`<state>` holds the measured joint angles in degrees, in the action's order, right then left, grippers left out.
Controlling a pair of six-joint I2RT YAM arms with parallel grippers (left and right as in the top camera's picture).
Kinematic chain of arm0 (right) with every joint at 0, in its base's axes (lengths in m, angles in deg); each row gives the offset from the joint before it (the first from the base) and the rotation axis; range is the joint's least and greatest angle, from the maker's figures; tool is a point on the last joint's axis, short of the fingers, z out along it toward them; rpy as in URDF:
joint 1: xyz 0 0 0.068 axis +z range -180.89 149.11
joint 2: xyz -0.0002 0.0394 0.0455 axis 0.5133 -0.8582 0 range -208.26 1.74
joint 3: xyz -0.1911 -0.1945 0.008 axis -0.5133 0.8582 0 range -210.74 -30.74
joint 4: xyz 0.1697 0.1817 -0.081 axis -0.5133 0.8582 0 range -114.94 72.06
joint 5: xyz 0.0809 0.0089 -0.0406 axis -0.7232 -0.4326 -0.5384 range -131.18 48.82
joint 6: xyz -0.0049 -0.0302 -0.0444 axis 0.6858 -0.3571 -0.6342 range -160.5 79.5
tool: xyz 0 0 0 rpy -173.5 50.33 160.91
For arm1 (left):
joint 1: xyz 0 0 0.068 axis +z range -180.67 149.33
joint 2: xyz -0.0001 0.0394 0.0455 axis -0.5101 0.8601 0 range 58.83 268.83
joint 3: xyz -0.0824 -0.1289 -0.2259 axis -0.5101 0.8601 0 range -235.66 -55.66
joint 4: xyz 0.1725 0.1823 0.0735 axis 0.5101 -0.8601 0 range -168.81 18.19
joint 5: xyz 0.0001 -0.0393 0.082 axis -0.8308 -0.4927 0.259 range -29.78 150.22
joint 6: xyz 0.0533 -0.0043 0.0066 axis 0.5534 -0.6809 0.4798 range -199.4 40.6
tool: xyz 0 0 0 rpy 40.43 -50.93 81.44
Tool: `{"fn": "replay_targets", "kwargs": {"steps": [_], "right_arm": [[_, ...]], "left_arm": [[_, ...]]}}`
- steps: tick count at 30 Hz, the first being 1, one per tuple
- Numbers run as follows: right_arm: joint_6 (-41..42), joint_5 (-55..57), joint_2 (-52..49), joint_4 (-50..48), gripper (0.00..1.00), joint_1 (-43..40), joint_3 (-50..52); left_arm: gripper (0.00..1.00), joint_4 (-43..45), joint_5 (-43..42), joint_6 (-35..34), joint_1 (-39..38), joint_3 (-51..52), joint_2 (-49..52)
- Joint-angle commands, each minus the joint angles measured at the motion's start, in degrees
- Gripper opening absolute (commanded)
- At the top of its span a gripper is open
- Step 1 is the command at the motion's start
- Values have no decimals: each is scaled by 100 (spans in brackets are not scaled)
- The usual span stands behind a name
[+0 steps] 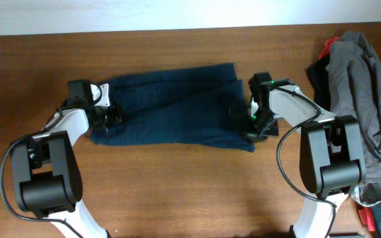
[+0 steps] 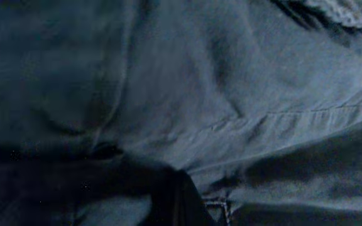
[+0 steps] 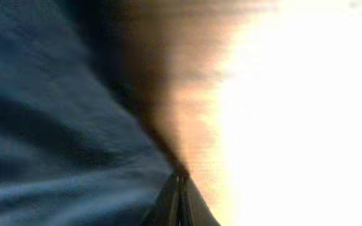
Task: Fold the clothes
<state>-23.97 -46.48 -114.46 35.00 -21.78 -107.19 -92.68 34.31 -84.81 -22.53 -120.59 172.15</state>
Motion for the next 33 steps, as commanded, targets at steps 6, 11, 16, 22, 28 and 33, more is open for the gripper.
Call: {"fn": "replay_targets", "kwargs": {"steps": [6, 11, 16, 22, 28, 33], "right_arm": [[-31, 828, 1040, -225, 4, -15, 46], [-643, -81, 1604, -852, 4, -15, 37], [-820, -1414, 1399, -1408, 4, -2, 39], [-883, -1768, 752, -1602, 4, 105, 39], [-1051, -1816, 225, -1565, 4, 225, 42], [-623, -1257, 55, -1213, 4, 212, 52]], "left_arm": [[1, -1150, 175, 903, -192, 282, -811], [6, -962, 291, 1246, -632, 282, -1626], [11, -385, 905, 1676, -1257, 282, -1561], [22, 81, 1718, 2076, -1685, 282, -1088], [30, 557, 2341, 2074, -1698, 282, -841], [7, 632, 3213, 2068, -1628, 282, -555]]}}
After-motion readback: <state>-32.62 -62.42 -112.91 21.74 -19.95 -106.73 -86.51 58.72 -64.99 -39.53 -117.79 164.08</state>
